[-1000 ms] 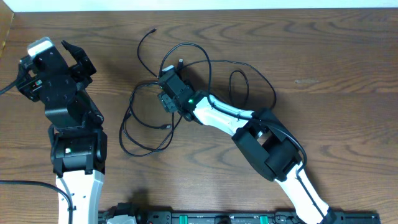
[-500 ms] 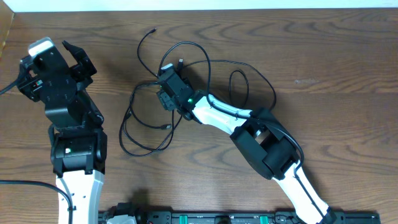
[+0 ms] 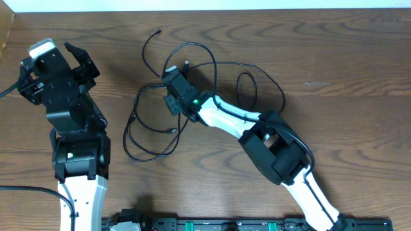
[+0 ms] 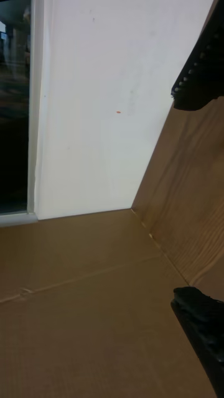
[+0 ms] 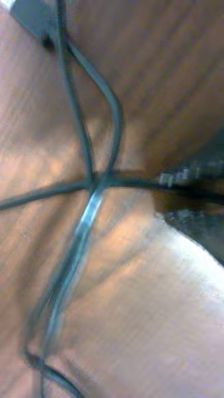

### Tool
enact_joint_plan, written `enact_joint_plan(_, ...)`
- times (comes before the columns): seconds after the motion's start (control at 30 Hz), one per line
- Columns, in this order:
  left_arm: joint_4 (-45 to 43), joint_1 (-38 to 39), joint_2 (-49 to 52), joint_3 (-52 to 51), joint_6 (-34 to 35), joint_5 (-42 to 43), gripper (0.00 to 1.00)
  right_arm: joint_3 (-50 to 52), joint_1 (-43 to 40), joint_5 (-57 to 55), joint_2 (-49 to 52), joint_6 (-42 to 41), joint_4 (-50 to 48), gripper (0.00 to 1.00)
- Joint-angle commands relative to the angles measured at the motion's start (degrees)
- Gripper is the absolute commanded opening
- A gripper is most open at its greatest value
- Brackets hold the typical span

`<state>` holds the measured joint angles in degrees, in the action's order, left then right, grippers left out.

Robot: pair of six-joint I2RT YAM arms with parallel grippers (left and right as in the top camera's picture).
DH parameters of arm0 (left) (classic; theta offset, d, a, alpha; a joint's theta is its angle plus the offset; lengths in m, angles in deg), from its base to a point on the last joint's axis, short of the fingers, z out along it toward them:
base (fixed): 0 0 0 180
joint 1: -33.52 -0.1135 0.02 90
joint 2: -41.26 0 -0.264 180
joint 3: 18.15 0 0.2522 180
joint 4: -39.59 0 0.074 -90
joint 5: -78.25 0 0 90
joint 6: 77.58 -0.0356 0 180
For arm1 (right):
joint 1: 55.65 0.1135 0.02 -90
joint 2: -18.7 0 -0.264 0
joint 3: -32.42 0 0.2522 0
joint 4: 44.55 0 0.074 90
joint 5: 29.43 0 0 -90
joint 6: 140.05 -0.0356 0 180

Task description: Untangle cables

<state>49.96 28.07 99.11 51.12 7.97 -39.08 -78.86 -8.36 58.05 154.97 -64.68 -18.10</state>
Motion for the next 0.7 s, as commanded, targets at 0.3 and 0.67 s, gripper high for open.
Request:
enact_joint_plan(0.3, 0.39, 0.17, -1.05, 0.22, 0.7, -0.13, 0.96, 4.61, 0.66, 4.96, -5.05, 0.39, 16.04, 0.01)
enact_joint_plan(0.67, 1.16, 0.17, -1.01, 0.22, 2.27, -0.09, 0.96, 4.5, -0.83, -7.3, -38.18, 7.48, 26.67, 0.01)
